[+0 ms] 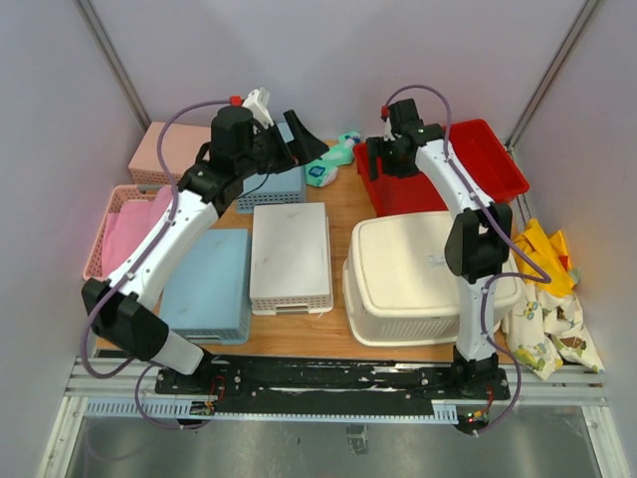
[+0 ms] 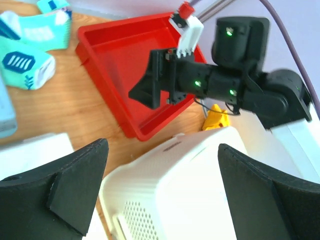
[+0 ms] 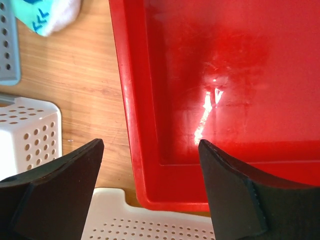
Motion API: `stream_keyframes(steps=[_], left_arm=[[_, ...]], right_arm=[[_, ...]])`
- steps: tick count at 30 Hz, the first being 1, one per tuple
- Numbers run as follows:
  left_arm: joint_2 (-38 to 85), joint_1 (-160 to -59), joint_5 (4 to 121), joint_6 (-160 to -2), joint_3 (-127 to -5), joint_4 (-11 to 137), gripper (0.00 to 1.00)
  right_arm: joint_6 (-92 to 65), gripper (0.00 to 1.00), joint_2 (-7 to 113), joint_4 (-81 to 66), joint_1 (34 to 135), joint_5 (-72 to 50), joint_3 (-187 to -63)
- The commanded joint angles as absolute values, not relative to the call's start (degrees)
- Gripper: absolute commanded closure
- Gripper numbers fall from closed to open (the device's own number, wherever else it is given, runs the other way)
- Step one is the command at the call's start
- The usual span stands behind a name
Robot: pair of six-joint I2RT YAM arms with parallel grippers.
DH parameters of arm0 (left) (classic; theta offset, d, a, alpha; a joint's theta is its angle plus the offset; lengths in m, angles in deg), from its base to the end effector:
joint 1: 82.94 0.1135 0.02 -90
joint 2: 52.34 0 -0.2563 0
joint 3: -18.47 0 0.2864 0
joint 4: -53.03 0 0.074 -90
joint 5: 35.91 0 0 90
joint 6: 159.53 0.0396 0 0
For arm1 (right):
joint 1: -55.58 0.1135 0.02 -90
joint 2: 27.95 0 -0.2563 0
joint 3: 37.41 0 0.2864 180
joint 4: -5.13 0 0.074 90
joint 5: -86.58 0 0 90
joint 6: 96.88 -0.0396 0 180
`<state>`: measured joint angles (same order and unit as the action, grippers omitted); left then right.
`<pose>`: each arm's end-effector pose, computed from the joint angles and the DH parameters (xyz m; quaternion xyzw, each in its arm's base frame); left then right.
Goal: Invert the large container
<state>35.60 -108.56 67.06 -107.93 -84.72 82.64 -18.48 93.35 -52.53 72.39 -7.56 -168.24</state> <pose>0.3534 -0.1793 0.4170 -0.0185 0.7877 -0.3986 0.4693 0.4887 0.1506 0.2954 -0.0553 0.9318 0.1203 0.3379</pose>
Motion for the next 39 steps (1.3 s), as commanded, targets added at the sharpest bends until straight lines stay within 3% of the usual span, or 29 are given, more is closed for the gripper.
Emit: stream_keyframes(steps=[1, 9, 18, 22, 24, 35, 39], left_arm=[[28.5, -108.6, 62.9, -104.6, -76.9, 84.3, 0.05], [21.4, -108.7, 63.2, -105.7, -70.0, 84.9, 0.05], [19.4, -108.6, 62.8, -106.4, -66.7, 84.9, 0.05], [18.9, -108.7, 63.4, -107.1, -65.8, 84.4, 0.05], [18.6, -108.7, 63.6, -107.3, -65.5, 84.1, 0.05], [17.5, -108.7, 64.9, -108.2, -64.3, 82.7, 0.05], [18.6, -108.8, 65.6, -108.1, -63.2, 81.2, 0.05]], right_arm=[[-16.4, 0.22, 96.5, -54.9, 75.3, -5.1, -171.8], [-16.8, 0.25, 100.2, -54.1, 76.4, -4.5, -169.9], [-17.8, 0.62, 100.1, -52.2, 76.5, -9.9, -167.1], [-18.3, 0.83, 96.7, -52.4, 76.5, -12.5, -168.2], [-19.0, 0.98, 93.6, -52.3, 76.5, -13.2, -168.4], [-23.1, 1.00, 77.6, -47.9, 76.4, -16.4, -167.6], [-20.8, 0.83, 77.5, -50.7, 76.4, -12.7, -165.3]])
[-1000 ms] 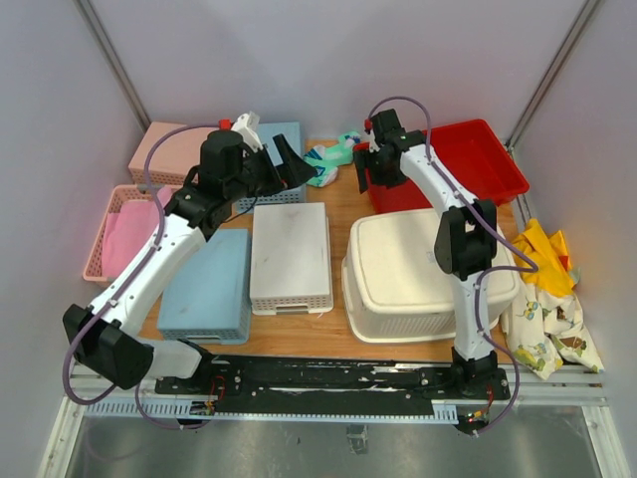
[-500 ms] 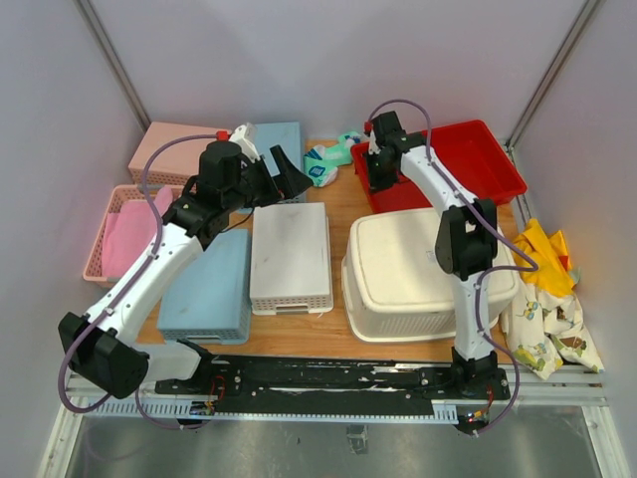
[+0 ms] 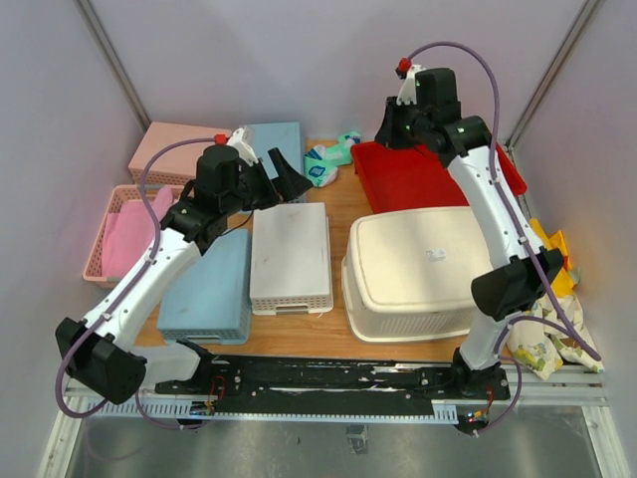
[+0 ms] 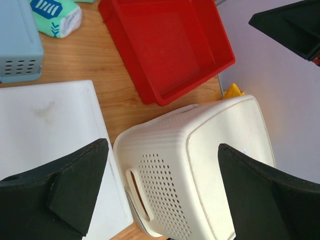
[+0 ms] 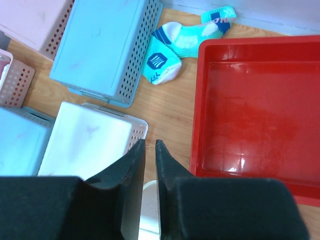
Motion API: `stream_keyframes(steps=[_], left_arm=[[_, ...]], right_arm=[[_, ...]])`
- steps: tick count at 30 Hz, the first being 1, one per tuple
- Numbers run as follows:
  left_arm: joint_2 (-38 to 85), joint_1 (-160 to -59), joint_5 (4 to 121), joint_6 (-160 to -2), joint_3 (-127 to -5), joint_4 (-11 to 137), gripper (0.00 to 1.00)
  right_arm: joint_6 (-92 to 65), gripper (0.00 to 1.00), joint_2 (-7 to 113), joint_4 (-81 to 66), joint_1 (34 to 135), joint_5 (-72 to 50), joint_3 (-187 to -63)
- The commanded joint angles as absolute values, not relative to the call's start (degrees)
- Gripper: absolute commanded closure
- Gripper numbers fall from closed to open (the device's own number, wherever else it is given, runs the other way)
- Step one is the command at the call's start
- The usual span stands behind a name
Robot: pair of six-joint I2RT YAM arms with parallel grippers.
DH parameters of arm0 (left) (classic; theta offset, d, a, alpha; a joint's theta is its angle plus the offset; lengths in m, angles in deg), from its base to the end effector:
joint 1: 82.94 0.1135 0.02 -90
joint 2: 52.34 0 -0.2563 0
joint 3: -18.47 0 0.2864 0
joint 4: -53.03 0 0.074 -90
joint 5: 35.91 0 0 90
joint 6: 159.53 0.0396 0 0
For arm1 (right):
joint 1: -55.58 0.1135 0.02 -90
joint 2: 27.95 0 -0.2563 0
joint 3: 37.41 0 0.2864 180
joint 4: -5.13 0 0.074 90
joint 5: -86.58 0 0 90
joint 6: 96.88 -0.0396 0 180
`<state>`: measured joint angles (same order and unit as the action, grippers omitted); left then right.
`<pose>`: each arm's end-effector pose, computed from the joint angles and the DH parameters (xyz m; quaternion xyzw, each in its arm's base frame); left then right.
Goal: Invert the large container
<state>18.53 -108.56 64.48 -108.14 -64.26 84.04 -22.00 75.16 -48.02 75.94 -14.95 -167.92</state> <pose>0.2881 -0.1461 0.3775 -0.0397 0.8123 -0.3694 0.4497 0.4041 0.1584 0.4459 -0.0919 0.8393 0.2422 0.4780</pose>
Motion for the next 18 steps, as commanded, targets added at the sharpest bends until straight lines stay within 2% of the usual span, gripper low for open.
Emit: stream_keyframes(steps=[1, 4, 10, 12, 18], left_arm=[[19.7, -108.8, 65.3, -107.9, -63.4, 81.1, 0.04], [26.3, -109.9, 62.6, -106.2, -67.7, 82.7, 0.01], [45.4, -113.1, 57.9, -103.9, -83.6, 86.9, 0.01], [52.8, -114.0, 56.4, -103.8, -89.7, 88.2, 0.01], [70.6, -115.6, 55.6, -105.2, -108.6, 92.2, 0.01]], right_arm=[[-20.6, 0.72, 76.6, -50.6, 76.2, -11.6, -163.6], [-20.3, 0.49, 72.9, -49.0, 74.0, -10.6, -157.9], [-17.3, 0.24, 62.5, -49.1, 65.5, -9.1, -150.6], [-15.7, 0.20, 60.3, -50.0, 62.1, -8.3, -149.2], [-15.2, 0.19, 57.9, -52.4, 53.4, -5.8, -147.7]])
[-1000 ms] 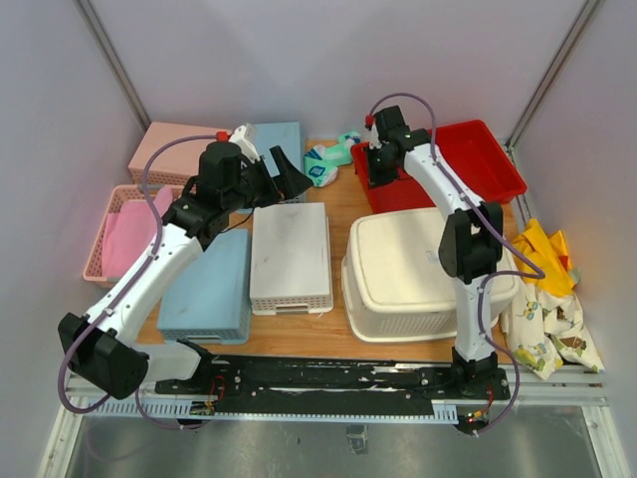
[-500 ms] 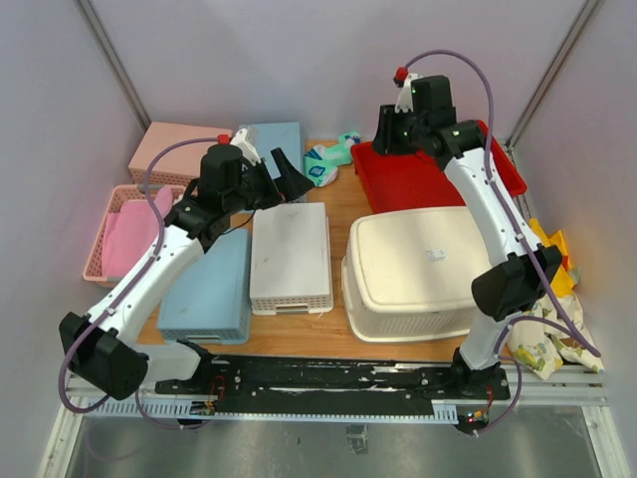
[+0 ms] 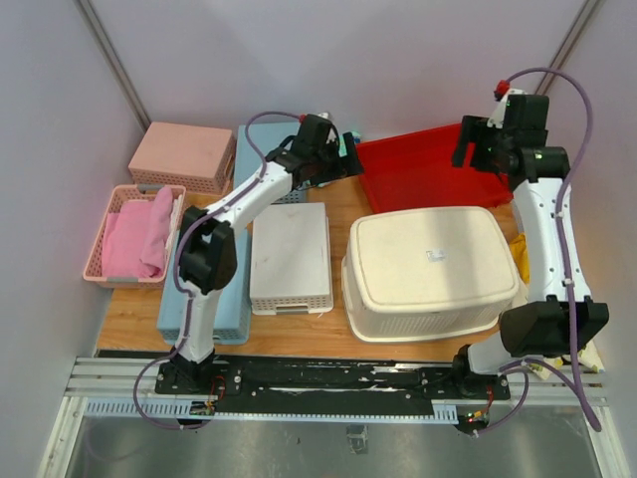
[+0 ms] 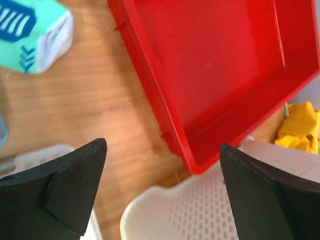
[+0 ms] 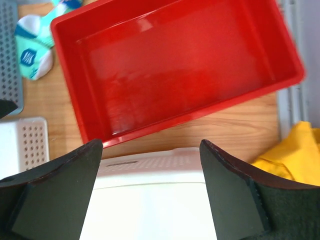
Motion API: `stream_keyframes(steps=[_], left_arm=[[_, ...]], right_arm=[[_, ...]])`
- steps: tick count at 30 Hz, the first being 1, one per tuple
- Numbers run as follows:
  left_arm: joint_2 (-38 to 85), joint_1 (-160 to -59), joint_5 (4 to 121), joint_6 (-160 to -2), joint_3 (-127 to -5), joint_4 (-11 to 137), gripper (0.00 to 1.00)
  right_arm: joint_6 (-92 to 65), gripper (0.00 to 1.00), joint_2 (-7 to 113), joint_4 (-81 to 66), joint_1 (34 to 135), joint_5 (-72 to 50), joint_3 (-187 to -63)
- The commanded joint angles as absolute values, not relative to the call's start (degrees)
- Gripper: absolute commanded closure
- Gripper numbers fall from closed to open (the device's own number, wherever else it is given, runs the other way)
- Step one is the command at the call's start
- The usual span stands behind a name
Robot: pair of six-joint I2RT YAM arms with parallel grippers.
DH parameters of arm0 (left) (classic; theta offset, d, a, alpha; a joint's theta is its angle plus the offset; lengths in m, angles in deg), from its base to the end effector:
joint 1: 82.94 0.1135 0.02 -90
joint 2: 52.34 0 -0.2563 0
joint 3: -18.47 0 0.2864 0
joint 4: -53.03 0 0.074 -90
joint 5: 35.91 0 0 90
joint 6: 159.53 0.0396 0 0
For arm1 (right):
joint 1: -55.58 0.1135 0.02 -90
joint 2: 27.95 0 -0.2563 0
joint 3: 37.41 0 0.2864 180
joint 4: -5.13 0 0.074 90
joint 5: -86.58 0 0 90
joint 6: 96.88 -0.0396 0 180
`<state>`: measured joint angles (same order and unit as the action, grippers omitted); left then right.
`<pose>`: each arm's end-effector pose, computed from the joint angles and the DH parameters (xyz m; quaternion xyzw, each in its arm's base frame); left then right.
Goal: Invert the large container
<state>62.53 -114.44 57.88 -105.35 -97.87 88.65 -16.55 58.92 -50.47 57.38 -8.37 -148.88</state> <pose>0.4318 -0.2677 0.2897 -0.0178 0.8830 -0.2837 0.3734 0.3634 0.0148 0.4302 0.0385 0.8690 0.0866 0.4857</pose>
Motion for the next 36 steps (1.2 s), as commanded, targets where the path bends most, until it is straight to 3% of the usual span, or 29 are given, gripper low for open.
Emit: stream_keyframes(steps=[1, 6, 16, 22, 31, 36], left_arm=[[73.6, -116.0, 55.4, -105.3, -111.6, 92.8, 0.01], [86.8, -116.5, 55.0, -105.3, -127.2, 97.2, 0.03], [96.1, -116.9, 54.5, -105.7, -132.4, 95.3, 0.32], [95.0, -117.1, 54.2, -104.5, -132.4, 94.0, 0.62], [87.1, -116.9, 47.7, -100.2, -131.3, 94.9, 0.96], [80.9, -116.7, 44.2, -97.1, -129.6, 95.6, 1.00]], right_arm=[[-15.6, 0.19, 57.5, -52.0, 52.3, -6.6, -147.2], [-16.3, 0.19, 56.8, -51.0, 50.7, -8.8, -147.0], [-19.1, 0.20, 57.3, -48.0, 50.6, -14.0, -145.2], [-18.9, 0.20, 57.0, -47.9, 50.6, -13.8, -144.6], [-18.4, 0.21, 56.4, -48.0, 50.5, -14.6, -144.4], [-17.8, 0.21, 56.0, -48.0, 50.5, -14.9, -143.7]])
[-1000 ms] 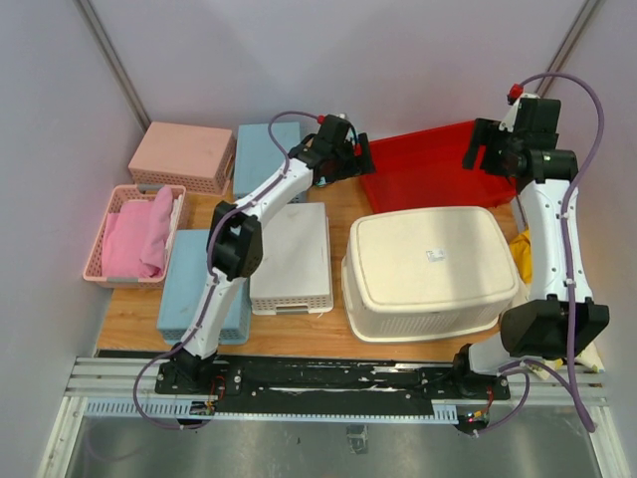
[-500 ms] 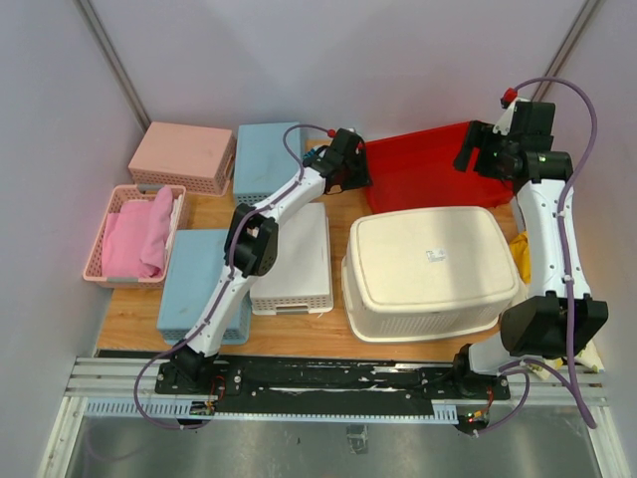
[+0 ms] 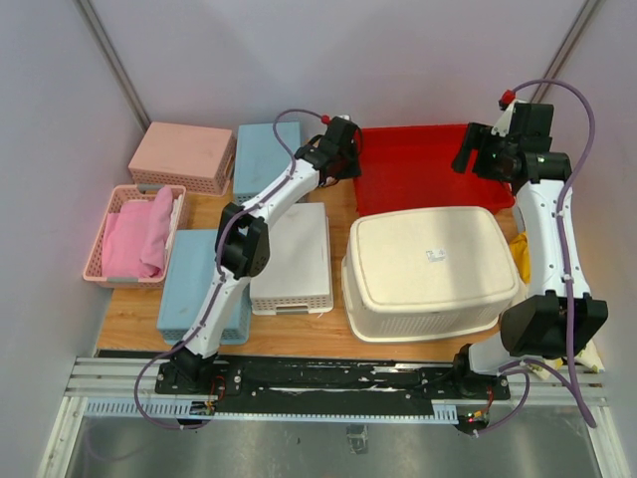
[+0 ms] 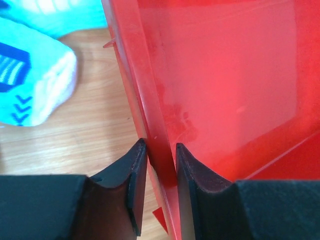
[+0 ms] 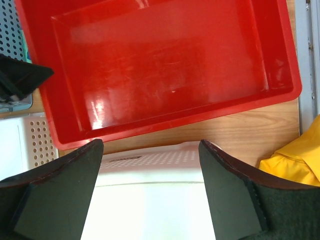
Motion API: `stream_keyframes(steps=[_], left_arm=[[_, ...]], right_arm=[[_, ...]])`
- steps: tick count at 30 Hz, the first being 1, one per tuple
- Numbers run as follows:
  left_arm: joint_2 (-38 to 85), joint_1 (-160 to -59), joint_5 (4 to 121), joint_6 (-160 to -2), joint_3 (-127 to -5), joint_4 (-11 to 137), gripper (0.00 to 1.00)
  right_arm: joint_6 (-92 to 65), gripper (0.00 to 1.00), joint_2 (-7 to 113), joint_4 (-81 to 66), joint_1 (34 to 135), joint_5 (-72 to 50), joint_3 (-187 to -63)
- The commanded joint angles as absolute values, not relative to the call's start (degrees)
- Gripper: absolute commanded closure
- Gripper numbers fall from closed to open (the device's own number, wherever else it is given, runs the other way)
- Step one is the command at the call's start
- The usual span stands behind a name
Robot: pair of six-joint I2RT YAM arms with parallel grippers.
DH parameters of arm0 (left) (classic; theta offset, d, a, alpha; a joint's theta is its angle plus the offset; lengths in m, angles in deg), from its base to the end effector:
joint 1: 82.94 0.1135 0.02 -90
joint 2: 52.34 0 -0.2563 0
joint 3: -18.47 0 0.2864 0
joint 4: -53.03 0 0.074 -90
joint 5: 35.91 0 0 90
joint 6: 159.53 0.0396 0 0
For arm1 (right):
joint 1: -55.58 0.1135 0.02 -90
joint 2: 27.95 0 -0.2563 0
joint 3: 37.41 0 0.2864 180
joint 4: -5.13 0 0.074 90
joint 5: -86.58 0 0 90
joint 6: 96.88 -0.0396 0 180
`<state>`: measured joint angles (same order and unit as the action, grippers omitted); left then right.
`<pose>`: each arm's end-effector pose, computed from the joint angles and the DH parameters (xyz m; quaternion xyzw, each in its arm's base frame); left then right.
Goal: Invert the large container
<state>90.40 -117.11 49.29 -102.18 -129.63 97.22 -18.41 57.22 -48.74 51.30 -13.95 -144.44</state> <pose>0.4962 -0.3329 0.2243 -0.0061 0.9013 -0.2061 0.3810 0.3595 -0.0196 0.4157 0.0757 0.8688 0.1106 0.4766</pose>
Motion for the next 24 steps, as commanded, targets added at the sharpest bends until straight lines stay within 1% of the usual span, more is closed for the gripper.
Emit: stream_keyframes(steps=[1, 5, 9, 13, 15, 19, 22, 24], left_arm=[[79.5, -116.7, 43.6, -96.6, -129.2, 95.6, 1.00], [74.1, -116.7, 41.9, -94.9, -128.4, 95.9, 1.00], [69.7, -116.6, 39.6, -93.8, -127.4, 96.9, 1.00], [66.3, -116.4, 40.0, -93.7, -126.5, 97.2, 1.00], [65.6, -116.4, 40.4, -93.6, -126.7, 97.7, 1.00], [65.3, -116.4, 40.9, -93.8, -126.7, 98.9, 1.00], [65.3, -116.3, 41.2, -93.9, -126.7, 99.7, 1.00], [65.3, -116.3, 41.4, -94.0, -126.7, 100.1, 1.00]], right_arm=[[-17.3, 0.21, 55.9, -47.9, 50.6, -15.7, -143.6], [-15.2, 0.22, 55.1, -46.1, 51.0, -18.7, -142.2], [-13.5, 0.22, 52.2, -41.8, 52.0, -19.0, -137.6], [-11.1, 0.23, 50.0, -35.7, 53.8, -28.2, -133.5], [-9.2, 0.23, 48.9, -32.4, 57.1, -29.9, -131.4], [-4.7, 0.23, 46.1, -24.1, 68.6, -28.6, -126.9], [6.8, 0.23, 42.5, -11.9, 76.8, -27.7, -117.9], [11.9, 0.23, 41.3, -4.1, 78.9, -31.1, -112.1]])
